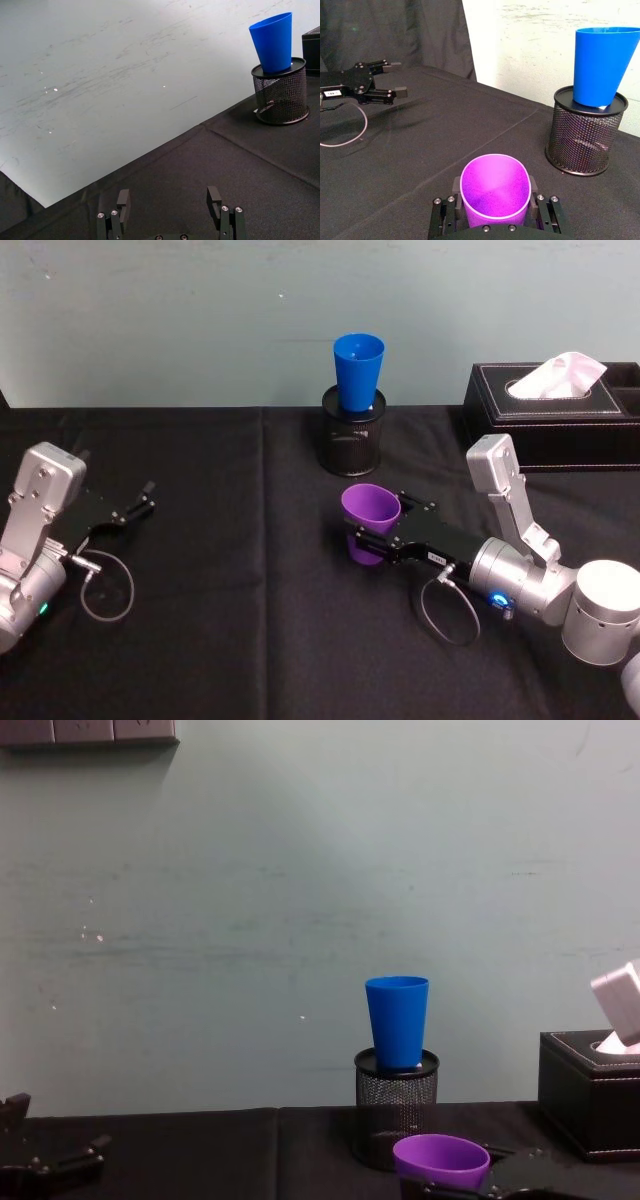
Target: Pick up one cup with a gripper and tap it against the other cup.
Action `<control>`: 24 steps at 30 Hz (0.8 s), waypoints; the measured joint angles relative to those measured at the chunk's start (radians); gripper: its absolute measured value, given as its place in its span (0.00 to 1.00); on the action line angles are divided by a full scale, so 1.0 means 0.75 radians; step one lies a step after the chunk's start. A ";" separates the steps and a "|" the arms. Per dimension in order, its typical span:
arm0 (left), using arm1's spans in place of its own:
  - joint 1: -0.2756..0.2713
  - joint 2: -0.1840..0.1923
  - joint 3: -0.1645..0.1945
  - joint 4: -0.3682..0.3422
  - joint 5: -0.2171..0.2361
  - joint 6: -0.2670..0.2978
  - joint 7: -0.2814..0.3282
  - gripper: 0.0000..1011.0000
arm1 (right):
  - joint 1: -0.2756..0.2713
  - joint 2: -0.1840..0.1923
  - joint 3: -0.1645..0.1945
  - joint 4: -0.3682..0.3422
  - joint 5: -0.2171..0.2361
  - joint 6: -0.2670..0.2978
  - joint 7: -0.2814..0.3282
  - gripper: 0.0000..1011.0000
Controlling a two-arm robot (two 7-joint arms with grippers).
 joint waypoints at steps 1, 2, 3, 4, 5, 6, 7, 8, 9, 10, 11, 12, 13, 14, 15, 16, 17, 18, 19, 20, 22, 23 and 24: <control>0.000 0.000 0.000 0.000 0.000 0.000 0.000 0.99 | 0.000 0.000 0.000 0.000 0.000 0.000 0.000 0.72; 0.000 0.000 0.000 0.000 0.000 0.000 0.000 0.99 | 0.000 0.000 0.000 0.000 0.000 0.000 0.000 0.72; 0.000 0.000 0.000 0.000 0.000 0.000 0.000 0.99 | 0.000 0.000 0.000 0.000 0.000 0.000 0.000 0.72; 0.000 0.000 0.000 0.000 0.000 0.000 0.000 0.99 | 0.000 0.000 0.000 0.000 0.000 0.000 0.000 0.72; 0.000 0.000 0.000 0.000 0.000 0.000 0.000 0.99 | 0.000 0.000 0.000 0.000 0.000 0.000 0.000 0.72; 0.000 0.000 0.000 0.000 0.000 0.000 0.000 0.99 | 0.000 0.000 0.000 0.000 0.000 0.000 0.000 0.72; 0.000 0.000 0.000 0.000 0.000 0.000 0.000 0.99 | 0.000 0.000 0.000 0.000 0.000 0.000 0.000 0.72; 0.000 0.000 0.000 0.000 0.000 0.000 0.000 0.99 | 0.000 0.000 0.000 0.000 0.000 0.000 0.000 0.72; 0.000 0.000 0.000 0.000 0.000 0.000 0.000 0.99 | 0.000 0.000 0.000 0.000 0.000 0.000 0.000 0.72; 0.000 0.000 0.000 0.000 0.000 0.000 0.000 0.99 | 0.000 0.000 0.000 0.000 0.000 0.000 0.000 0.72; 0.000 0.000 0.000 0.000 0.000 0.000 0.000 0.99 | 0.000 0.000 0.000 0.000 0.000 0.000 0.000 0.72; 0.000 0.000 0.000 0.000 0.000 0.000 0.000 0.99 | 0.000 0.000 0.000 0.000 0.000 0.000 0.000 0.72; 0.000 0.000 0.000 0.000 0.000 0.000 0.000 0.99 | 0.000 0.000 0.000 0.000 0.000 0.000 0.000 0.73; 0.000 0.000 0.000 0.000 0.000 0.000 0.000 0.99 | 0.000 0.000 0.000 0.000 0.000 0.000 0.000 0.75; 0.000 0.000 0.000 0.000 0.000 0.000 0.000 0.99 | 0.000 0.000 0.000 -0.001 0.000 0.000 0.000 0.79; 0.000 0.000 0.000 0.000 0.000 0.000 0.000 0.99 | 0.000 0.001 0.000 -0.001 0.001 0.000 0.000 0.80; 0.000 0.000 0.000 0.000 0.000 0.000 0.000 0.99 | 0.000 0.001 0.000 -0.001 0.001 0.000 0.000 0.82; 0.000 0.000 0.000 0.000 0.000 0.000 0.000 0.99 | 0.000 0.001 -0.001 -0.001 0.001 0.001 0.000 0.87; 0.000 0.000 0.000 0.000 0.000 0.000 0.000 0.99 | 0.000 0.001 -0.001 -0.001 0.001 0.001 0.000 0.89; 0.000 0.000 0.000 0.000 0.000 0.000 0.000 0.99 | 0.000 0.001 -0.001 -0.001 0.001 0.001 0.001 0.91; 0.000 0.000 0.000 0.000 0.000 0.000 0.000 0.99 | 0.000 0.001 -0.002 -0.001 0.002 0.001 0.001 0.99; 0.000 0.000 0.000 0.000 0.000 0.000 0.000 0.99 | 0.000 0.001 -0.002 -0.001 0.002 0.002 0.001 0.99; 0.000 0.000 0.000 0.000 0.000 0.000 0.000 0.99 | 0.000 0.001 -0.002 -0.001 0.002 0.002 0.001 0.99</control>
